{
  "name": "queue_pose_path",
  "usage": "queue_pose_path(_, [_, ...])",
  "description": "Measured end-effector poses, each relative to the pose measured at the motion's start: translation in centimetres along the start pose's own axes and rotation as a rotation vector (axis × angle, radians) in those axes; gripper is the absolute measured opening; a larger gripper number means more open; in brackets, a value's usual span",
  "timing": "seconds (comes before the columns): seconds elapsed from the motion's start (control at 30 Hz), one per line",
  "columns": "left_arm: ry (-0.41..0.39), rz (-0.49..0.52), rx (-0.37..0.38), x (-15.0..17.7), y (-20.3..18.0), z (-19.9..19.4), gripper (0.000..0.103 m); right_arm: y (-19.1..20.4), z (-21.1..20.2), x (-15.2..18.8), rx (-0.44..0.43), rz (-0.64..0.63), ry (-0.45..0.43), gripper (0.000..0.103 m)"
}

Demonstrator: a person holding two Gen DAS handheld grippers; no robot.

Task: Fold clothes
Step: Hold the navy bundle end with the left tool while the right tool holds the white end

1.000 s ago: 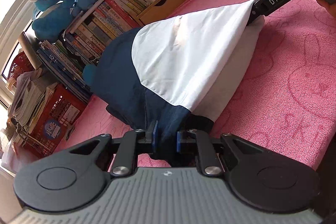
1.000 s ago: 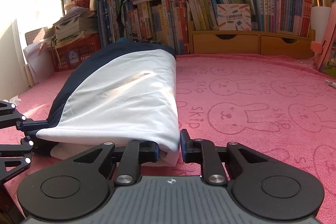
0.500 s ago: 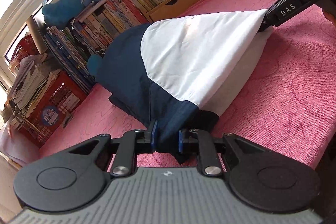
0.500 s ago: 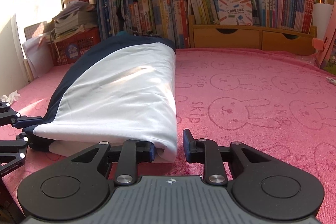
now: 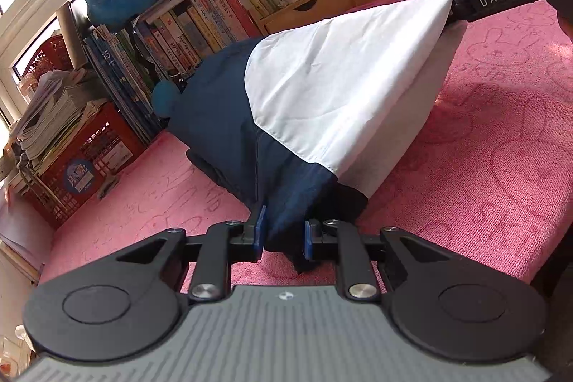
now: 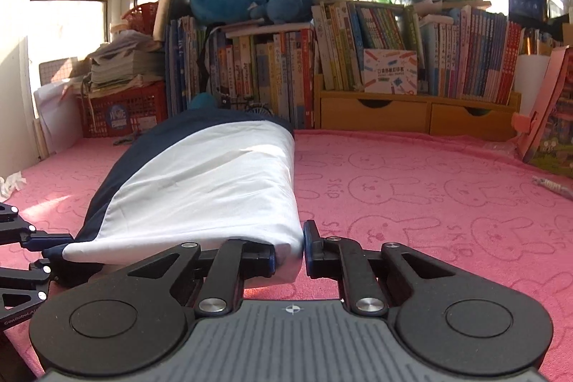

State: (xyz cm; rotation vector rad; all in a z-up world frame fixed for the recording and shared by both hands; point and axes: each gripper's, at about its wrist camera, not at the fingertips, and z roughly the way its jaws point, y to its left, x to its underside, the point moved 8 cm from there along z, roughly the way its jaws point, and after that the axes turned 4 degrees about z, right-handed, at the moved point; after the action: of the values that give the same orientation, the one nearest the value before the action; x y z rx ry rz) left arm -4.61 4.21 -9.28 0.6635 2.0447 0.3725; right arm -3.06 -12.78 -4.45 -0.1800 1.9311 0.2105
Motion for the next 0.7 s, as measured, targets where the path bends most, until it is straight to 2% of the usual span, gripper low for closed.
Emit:
queue_pose_path(0.07, [-0.002,-0.021,0.008,0.2,0.1,-0.2,0.02,0.4,-0.5,0.1,0.023,-0.057,-0.009,0.016])
queue_pose_path(0.13, [-0.006,-0.04,0.015,0.3,0.1,-0.3,0.02,0.2,-0.2,1.0,0.039,-0.073,0.018,0.016])
queue_pose_path(0.3, [-0.008,-0.058,0.037,0.2,0.0,-0.7,0.019,1.5,-2.0,1.5,0.1,-0.187,-0.048,0.015])
queue_pose_path(0.43, [-0.004,-0.113,0.063,0.6,0.3,-0.9,0.019,2.4,-3.3,1.9,0.153,-0.281,-0.093,0.014])
queue_pose_path(0.57, [-0.007,-0.158,0.077,0.7,0.7,-0.7,0.019,1.6,-1.8,3.3,0.1,-0.188,0.003,0.014])
queue_pose_path(0.7, [-0.008,-0.149,0.074,0.6,0.6,-0.8,0.019,0.9,0.4,3.5,0.013,-0.002,0.092,0.037])
